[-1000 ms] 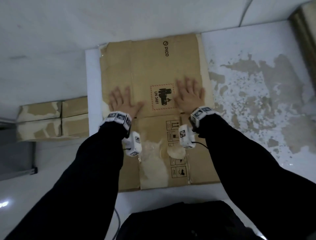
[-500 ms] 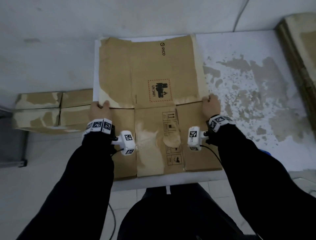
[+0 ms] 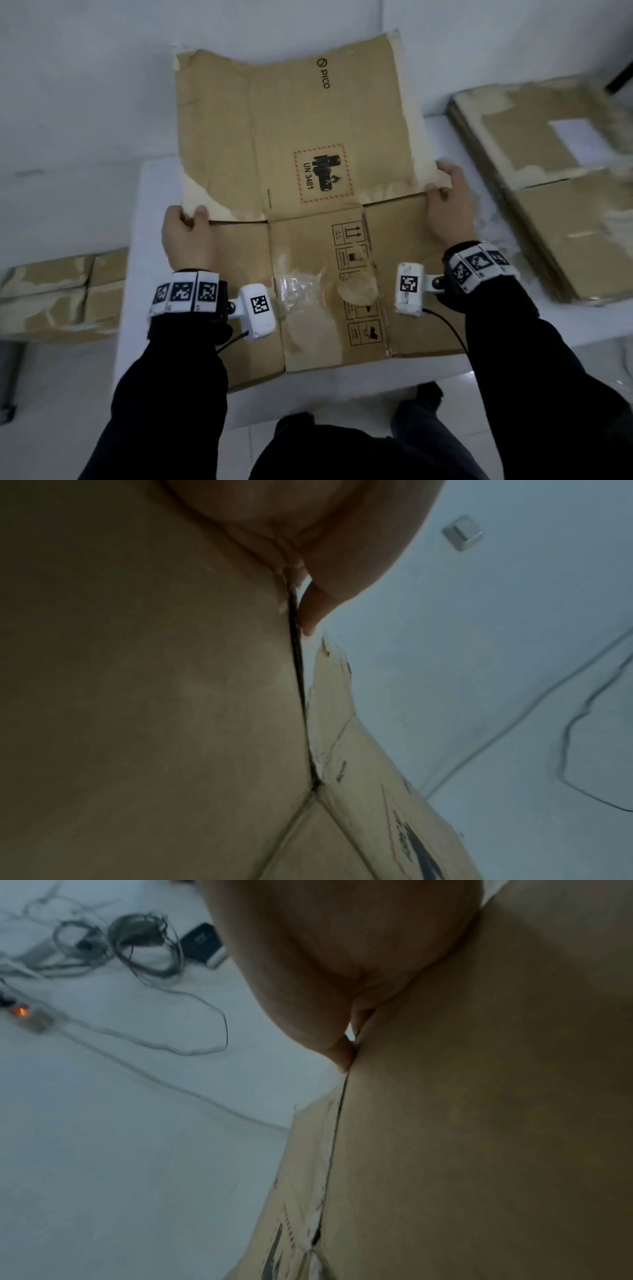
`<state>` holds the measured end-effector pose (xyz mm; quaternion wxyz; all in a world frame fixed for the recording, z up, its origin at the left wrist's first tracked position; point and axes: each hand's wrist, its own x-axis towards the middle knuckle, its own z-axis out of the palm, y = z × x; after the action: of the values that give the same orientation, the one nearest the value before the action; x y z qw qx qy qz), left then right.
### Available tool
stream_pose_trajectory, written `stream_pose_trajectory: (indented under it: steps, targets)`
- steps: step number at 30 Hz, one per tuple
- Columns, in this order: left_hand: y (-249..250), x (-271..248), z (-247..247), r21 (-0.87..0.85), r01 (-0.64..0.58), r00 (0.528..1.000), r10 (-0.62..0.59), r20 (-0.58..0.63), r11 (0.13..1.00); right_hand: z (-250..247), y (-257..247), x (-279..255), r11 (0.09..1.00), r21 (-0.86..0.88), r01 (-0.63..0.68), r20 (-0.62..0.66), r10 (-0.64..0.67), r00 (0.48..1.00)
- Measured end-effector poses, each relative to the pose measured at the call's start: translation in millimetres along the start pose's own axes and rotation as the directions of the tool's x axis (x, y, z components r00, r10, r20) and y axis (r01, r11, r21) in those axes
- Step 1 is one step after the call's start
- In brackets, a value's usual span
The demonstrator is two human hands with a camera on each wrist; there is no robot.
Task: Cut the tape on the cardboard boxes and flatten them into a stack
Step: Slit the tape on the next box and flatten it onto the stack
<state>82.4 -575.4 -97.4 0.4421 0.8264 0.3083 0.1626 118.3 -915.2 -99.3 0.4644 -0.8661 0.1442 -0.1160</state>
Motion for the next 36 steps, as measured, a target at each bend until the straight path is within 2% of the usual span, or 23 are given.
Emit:
stream_pose_trajectory:
  steps: [6, 12, 15, 18, 20, 22, 25, 27, 29, 31, 32, 34, 36]
  targets:
    - [96.7, -77.2, 125.3, -0.123, -0.068, 0.994, 0.078, 0.075, 0.990, -137.1, 70.9, 92.2, 0.999, 0.017, 0.034, -0.077, -0.033, 0.997]
    - [180.1, -182.3, 259.3, -0.144, 0.052, 0.982, -0.025, 0.185, 0.988, -278.9, 155.3, 178.7, 0.990, -0.142, -0.010, -0.090, -0.003, 0.996]
    - [214.0, -221.7, 318.5, -0.111, 0.117, 0.950, -0.079, 0.303, 0.987, -338.7, 198.4, 223.2, 0.969, -0.230, -0.093, -0.091, 0.073, 0.993]
    - [240.1, -249.7, 370.7, -0.053, 0.188, 0.899, -0.150, 0.411, 0.981, -377.7, 234.9, 256.1, 0.950, -0.271, -0.153, -0.111, 0.127, 0.986]
    - [250.2, -264.3, 399.7, 0.010, 0.213, 0.870, -0.195, 0.454, 0.977, -392.9, 255.0, 269.0, 0.941, -0.271, -0.202, -0.149, 0.166, 0.975]
    - [255.0, -276.6, 421.3, 0.051, 0.223, 0.866, -0.222, 0.447, 0.973, -398.2, 273.5, 276.1, 0.927, -0.297, -0.230, -0.171, 0.186, 0.968]
    - [253.1, -285.3, 441.1, 0.085, 0.220, 0.894, -0.236, 0.381, 0.972, -396.3, 296.3, 275.7, 0.901, -0.377, -0.214, -0.109, 0.186, 0.977]
    - [250.3, -285.3, 448.5, 0.093, 0.212, 0.904, -0.232, 0.358, 0.973, -390.5, 309.0, 268.7, 0.890, -0.424, -0.169, -0.021, 0.177, 0.984]
    - [250.3, -282.7, 455.4, 0.100, 0.200, 0.910, -0.223, 0.349, 0.975, -379.1, 313.3, 253.5, 0.836, -0.521, -0.170, 0.001, 0.200, 0.980]
    - [250.2, -279.1, 461.2, 0.126, 0.199, 0.905, -0.232, 0.357, 0.972, -364.3, 312.6, 234.7, 0.741, -0.641, -0.200, 0.019, 0.276, 0.961]
    - [250.5, -279.0, 462.7, 0.132, 0.206, 0.902, -0.241, 0.359, 0.970, -357.0, 310.3, 225.1, 0.722, -0.672, -0.167, 0.105, 0.316, 0.943]
    - [249.0, -281.7, 464.5, 0.144, 0.203, 0.910, -0.241, 0.337, 0.968, -346.6, 311.8, 211.1, 0.761, -0.645, -0.074, 0.327, 0.361, 0.873]
    - [246.2, -288.6, 464.5, 0.165, 0.187, 0.914, -0.233, 0.332, 0.969, -344.2, 313.0, 205.8, 0.783, -0.618, -0.072, 0.393, 0.387, 0.834]
